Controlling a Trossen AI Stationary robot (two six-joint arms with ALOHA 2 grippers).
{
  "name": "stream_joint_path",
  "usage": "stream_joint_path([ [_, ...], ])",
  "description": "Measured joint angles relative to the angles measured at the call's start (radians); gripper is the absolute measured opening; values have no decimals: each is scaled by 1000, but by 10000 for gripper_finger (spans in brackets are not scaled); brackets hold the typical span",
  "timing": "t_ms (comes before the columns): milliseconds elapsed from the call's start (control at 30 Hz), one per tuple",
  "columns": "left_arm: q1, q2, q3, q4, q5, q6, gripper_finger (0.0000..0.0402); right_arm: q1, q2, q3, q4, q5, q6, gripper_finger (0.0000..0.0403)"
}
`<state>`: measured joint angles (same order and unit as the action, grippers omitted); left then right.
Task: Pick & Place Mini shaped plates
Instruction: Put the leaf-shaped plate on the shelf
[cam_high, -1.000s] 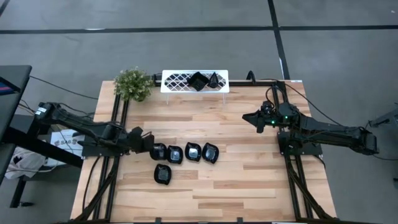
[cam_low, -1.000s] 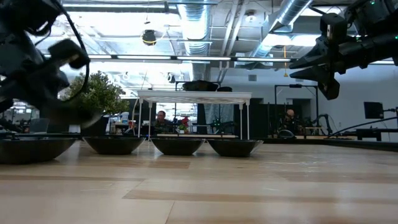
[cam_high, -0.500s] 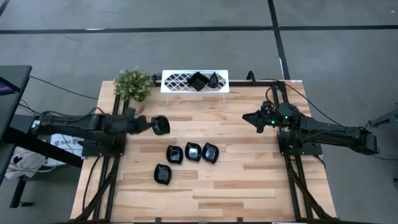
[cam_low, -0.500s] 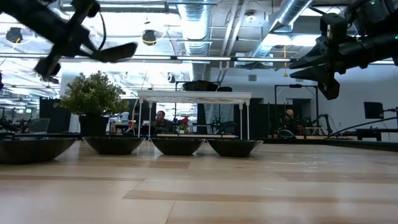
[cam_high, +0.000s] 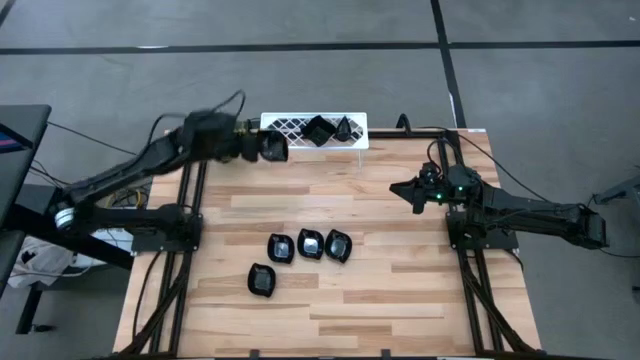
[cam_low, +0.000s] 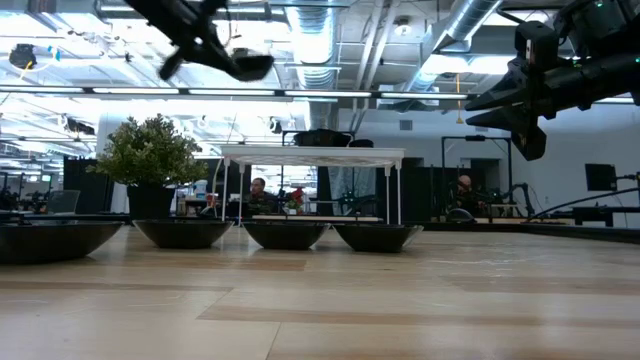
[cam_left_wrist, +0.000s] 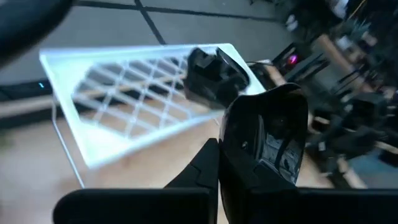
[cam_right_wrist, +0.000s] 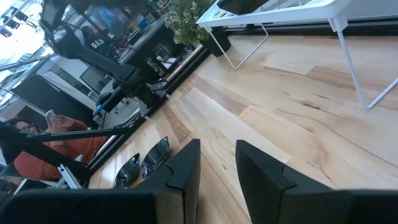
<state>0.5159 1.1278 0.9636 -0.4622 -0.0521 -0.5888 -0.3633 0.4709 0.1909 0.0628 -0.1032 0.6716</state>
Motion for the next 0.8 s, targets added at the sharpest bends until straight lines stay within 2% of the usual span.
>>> stream_joint_path([
  [167,171,195,132,-2,151,139,4,0,0,0,0,0,0,98],
  [400,335,389,231,-13,295,185,4,0,0,0,0,0,0,98],
  [600,393,478,247,-31,345,192,4,0,0,0,-1,0,1,98],
  [800,401,509,247,-52,372,139,4,0,0,0,-1,1,1,98],
])
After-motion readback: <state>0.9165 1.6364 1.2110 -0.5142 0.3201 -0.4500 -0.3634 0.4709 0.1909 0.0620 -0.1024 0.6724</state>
